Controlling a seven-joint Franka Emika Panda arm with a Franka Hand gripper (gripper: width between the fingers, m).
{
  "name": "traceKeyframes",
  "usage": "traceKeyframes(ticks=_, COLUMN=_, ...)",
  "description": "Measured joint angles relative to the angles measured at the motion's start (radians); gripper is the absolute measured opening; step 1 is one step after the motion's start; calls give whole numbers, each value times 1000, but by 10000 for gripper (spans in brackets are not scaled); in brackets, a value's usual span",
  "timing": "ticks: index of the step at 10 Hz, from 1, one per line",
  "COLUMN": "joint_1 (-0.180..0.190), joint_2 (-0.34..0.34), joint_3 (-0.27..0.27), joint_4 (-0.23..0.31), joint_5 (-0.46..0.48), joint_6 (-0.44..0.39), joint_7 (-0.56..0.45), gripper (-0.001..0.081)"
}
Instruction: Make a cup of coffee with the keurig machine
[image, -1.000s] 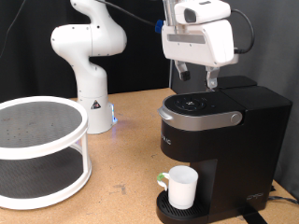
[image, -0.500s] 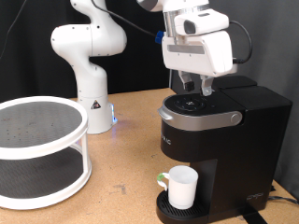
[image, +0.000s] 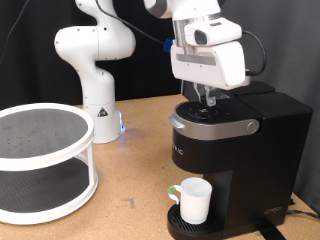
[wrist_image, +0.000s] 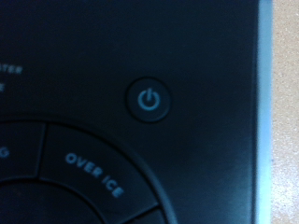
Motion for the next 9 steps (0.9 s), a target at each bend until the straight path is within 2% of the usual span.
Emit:
traceKeyframes(ticks=5, joint_1=-1, joint_2=2, joint_3=0, joint_4=-29, joint_5=-1, joint_6=-5, joint_7=2, gripper=2)
traceKeyframes(ticks=9, joint_1=-3, joint_2=4, joint_3=-2, joint_4=-26, joint_5=-2, joint_6=-25, joint_7=6, gripper=0)
